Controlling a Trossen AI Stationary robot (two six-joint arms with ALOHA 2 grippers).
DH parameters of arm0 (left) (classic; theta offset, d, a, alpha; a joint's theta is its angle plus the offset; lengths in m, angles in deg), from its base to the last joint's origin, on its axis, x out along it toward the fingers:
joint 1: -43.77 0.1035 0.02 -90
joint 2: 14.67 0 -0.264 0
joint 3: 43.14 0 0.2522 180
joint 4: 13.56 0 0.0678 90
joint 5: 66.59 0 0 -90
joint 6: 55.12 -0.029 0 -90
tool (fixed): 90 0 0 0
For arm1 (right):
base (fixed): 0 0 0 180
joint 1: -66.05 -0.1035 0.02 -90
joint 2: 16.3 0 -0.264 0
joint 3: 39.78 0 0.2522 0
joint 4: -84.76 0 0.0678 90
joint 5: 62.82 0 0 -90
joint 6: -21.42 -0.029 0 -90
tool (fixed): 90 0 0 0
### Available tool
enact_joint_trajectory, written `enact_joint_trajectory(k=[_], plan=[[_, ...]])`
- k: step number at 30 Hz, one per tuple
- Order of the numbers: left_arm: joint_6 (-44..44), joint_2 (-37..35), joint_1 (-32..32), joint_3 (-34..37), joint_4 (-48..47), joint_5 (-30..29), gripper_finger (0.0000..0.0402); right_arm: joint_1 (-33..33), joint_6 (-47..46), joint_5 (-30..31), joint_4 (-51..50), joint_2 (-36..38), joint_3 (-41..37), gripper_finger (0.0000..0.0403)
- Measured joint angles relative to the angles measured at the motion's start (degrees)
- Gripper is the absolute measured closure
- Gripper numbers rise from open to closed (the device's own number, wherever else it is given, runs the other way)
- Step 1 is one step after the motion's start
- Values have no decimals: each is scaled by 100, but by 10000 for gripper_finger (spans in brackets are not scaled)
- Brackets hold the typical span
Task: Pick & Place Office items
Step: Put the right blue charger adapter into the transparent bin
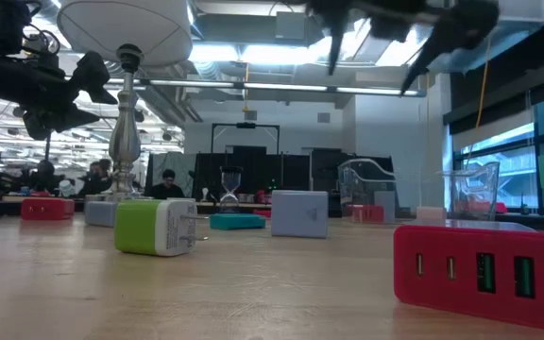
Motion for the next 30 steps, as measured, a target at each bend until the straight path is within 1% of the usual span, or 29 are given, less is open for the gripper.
enact_joint_trajectory(k=[4,8,11,14,18,25,30], plan=[[-1,2,-1,0,0,-1,151,296,1287,-291,234,-195,0,25],[-1,1,-1,0,2,0,151,460,3013,-306,443,-416,-2,25],[0,1,0,0,8,-2,151,529,4290,-286,820,-564,-2,25],[-1,2,-2,0,-3,-2,151,556,5375,-283,1252,-709,0,25],[-1,0,0,0,-5,-4,151,556,6101,-286,1750,-870,0,25],[0,1,-2,0,-8,-2,151,554,7394,-242,1786,-1030,0,25],[-2,0,0,0,-4,-2,151,551,8167,137,1805,-1218,0,25]])
